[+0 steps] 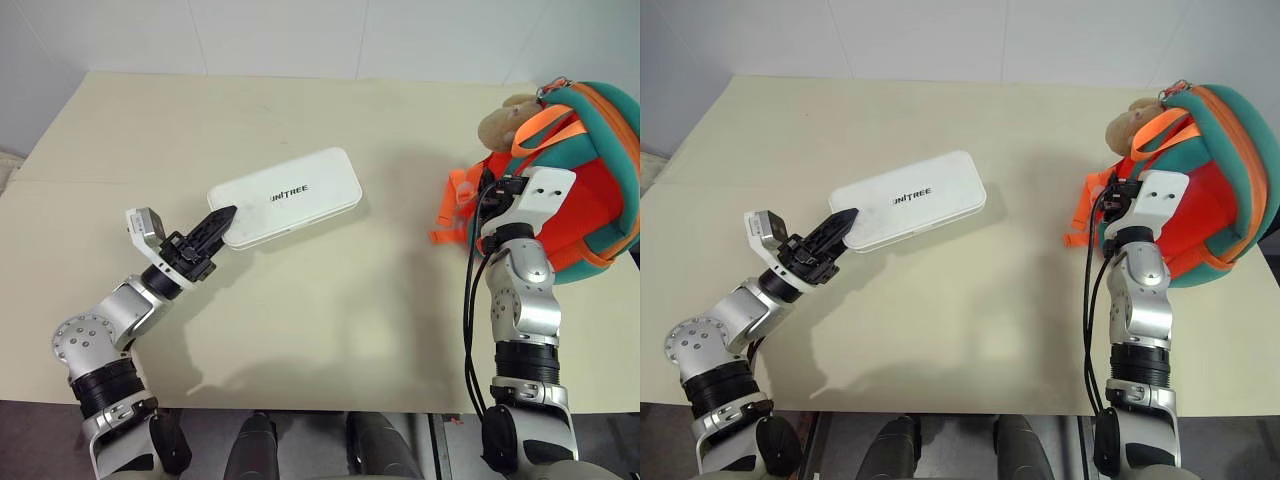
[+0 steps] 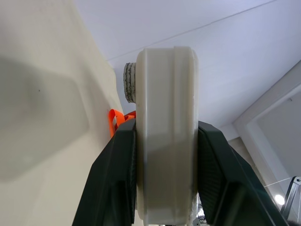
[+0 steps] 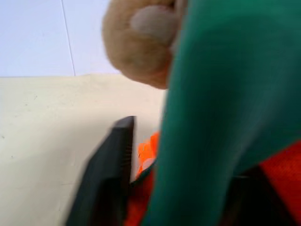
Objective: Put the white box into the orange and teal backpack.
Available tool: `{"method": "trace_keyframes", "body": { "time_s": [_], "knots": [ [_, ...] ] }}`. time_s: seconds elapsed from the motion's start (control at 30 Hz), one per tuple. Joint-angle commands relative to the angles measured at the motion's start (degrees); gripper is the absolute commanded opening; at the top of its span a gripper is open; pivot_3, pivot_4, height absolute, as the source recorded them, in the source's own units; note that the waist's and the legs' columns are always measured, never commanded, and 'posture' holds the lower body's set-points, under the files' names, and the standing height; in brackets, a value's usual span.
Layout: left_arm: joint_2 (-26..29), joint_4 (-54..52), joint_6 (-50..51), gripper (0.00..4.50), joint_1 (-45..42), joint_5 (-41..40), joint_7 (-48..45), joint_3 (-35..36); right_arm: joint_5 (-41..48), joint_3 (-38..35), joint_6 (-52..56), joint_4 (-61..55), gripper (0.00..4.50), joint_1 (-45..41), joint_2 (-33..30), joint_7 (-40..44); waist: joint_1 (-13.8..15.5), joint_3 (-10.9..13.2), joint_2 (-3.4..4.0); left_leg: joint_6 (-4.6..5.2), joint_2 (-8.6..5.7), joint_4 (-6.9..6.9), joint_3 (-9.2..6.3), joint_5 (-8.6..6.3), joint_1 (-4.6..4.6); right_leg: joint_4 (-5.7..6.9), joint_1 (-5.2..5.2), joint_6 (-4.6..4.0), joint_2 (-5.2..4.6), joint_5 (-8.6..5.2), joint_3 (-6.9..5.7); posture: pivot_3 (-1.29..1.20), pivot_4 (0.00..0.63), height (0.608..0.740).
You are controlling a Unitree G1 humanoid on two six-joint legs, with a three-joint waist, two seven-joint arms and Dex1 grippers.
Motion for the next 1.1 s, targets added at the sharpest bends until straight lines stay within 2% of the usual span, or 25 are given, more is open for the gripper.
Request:
{"method": "trace_keyframes", "body": {
  "time_s": [0.03,0.1,0.33,0.73,1.1],
  "knots": [
    [0.94,-2.71,-1.83,1.32,0.89,-3.98,0.20,-0.33,0.83,-0.54,-1.29,-0.93,0.39,-1.70,-0.99,0.51,-0.07,0.00,0.00,0.00,0.00,0.01,0.00,0.00,0.00,0.00,0.00,0.00,0.00,0.00,0.00,0.00,0.150,0.740],
    [1.21,-3.01,-2.39,1.32,1.46,-4.94,0.51,-0.83,1.25,-0.48,-1.33,-0.72,0.00,-2.41,-0.97,1.08,-0.10,0.00,0.00,0.01,0.00,0.01,0.00,0.00,0.00,0.00,0.00,0.00,0.00,0.00,0.00,0.00,0.150,0.740],
    [2.64,-3.67,-4.14,1.32,2.95,-7.90,1.63,-2.61,5.24,1.36,1.56,-5.33,0.00,-2.57,-0.03,5.53,-0.37,0.01,0.01,0.01,0.00,0.00,0.00,0.00,-0.01,-0.02,0.00,0.00,0.00,0.00,0.01,0.00,0.150,0.740],
    [9.10,0.15,-5.94,1.32,1.93,-7.86,0.00,-3.94,20.19,7.88,19.33,-27.28,0.00,-1.31,0.44,13.35,-1.19,0.04,0.06,0.03,0.01,-0.09,0.00,-0.02,-0.01,-0.04,-0.04,0.00,0.00,0.00,0.01,0.00,0.150,0.740],
    [16.85,5.92,-7.56,1.32,-0.20,-4.69,-4.67,-2.99,36.73,9.67,32.14,-41.56,0.00,-0.90,-5.05,20.97,-1.11,0.04,0.06,0.01,0.02,-0.56,0.01,-0.01,-0.08,-0.48,-0.13,-0.02,-0.02,-0.01,-0.01,0.00,0.150,0.740]
  ]
}}
